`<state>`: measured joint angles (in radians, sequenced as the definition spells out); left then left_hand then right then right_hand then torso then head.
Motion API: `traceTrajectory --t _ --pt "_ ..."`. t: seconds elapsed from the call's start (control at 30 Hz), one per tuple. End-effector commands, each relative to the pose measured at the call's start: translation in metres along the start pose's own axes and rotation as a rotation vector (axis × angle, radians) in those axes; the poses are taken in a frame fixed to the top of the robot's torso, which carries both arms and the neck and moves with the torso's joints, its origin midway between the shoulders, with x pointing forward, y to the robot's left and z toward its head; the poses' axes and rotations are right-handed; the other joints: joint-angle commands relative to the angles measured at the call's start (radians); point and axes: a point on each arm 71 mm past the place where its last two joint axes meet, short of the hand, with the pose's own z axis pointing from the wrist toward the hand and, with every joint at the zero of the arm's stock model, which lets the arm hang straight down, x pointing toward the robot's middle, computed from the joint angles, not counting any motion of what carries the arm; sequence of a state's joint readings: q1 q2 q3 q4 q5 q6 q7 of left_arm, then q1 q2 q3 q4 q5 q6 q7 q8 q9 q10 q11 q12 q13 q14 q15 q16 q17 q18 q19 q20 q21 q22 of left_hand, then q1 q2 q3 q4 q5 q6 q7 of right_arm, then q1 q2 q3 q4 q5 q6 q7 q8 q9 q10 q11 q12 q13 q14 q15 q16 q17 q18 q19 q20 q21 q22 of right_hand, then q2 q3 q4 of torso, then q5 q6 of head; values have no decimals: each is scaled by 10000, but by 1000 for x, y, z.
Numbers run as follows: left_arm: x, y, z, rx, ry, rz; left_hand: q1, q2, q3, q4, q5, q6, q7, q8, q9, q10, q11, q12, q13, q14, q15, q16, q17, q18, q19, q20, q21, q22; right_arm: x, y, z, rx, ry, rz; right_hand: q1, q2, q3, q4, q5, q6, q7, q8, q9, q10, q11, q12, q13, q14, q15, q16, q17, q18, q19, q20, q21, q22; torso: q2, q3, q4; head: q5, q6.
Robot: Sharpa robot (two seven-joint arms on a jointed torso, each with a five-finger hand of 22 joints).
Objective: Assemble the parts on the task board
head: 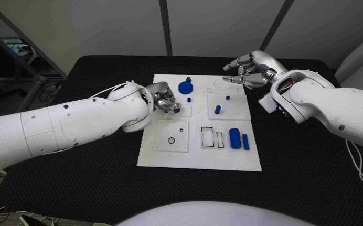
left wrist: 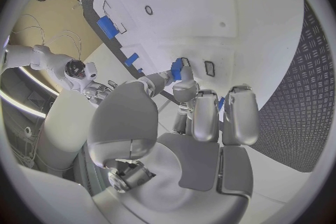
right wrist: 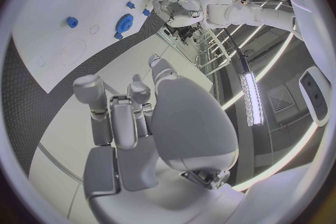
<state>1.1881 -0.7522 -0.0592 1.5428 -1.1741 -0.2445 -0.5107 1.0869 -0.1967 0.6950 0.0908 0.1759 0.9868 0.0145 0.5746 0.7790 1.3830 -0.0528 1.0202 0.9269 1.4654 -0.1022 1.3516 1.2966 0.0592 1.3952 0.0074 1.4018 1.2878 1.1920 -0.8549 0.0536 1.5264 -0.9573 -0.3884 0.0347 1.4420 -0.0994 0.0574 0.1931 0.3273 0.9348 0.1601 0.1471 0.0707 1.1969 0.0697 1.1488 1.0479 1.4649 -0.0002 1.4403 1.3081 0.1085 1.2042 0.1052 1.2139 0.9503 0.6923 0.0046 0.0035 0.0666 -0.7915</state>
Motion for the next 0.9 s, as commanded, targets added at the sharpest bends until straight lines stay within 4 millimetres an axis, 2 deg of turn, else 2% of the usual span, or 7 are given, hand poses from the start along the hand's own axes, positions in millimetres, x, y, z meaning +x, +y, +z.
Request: traceTrajectory --t 0.03,0.9 --pt "2 3 1 -239 250 397 97 -26 1541 -1565 69 99 -2 -4 -3 42 -59 -35 -9 422 -66 -1 10 72 51 -6 59 15 0 2 0 -115 52 24 -66 -29 -14 64 67 39 -31 63 -11 -44 6 -37 -7 545 -44 -45 556 172 -27 -5 -40 -13 0 2 -3 -1 -3" --pt "-2 6 -1 -274 -112 468 123 -45 1565 -1581 74 128 -4 -5 -23 62 -64 -77 -57 422 -71 -1 11 52 106 -13 108 103 0 1 1 -129 64 23 -66 -29 -14 64 67 39 -31 63 -11 -44 6 -37 -7 545 -44 -45 556 172 -27 -5 -40 -13 3 2 3 8 -24"
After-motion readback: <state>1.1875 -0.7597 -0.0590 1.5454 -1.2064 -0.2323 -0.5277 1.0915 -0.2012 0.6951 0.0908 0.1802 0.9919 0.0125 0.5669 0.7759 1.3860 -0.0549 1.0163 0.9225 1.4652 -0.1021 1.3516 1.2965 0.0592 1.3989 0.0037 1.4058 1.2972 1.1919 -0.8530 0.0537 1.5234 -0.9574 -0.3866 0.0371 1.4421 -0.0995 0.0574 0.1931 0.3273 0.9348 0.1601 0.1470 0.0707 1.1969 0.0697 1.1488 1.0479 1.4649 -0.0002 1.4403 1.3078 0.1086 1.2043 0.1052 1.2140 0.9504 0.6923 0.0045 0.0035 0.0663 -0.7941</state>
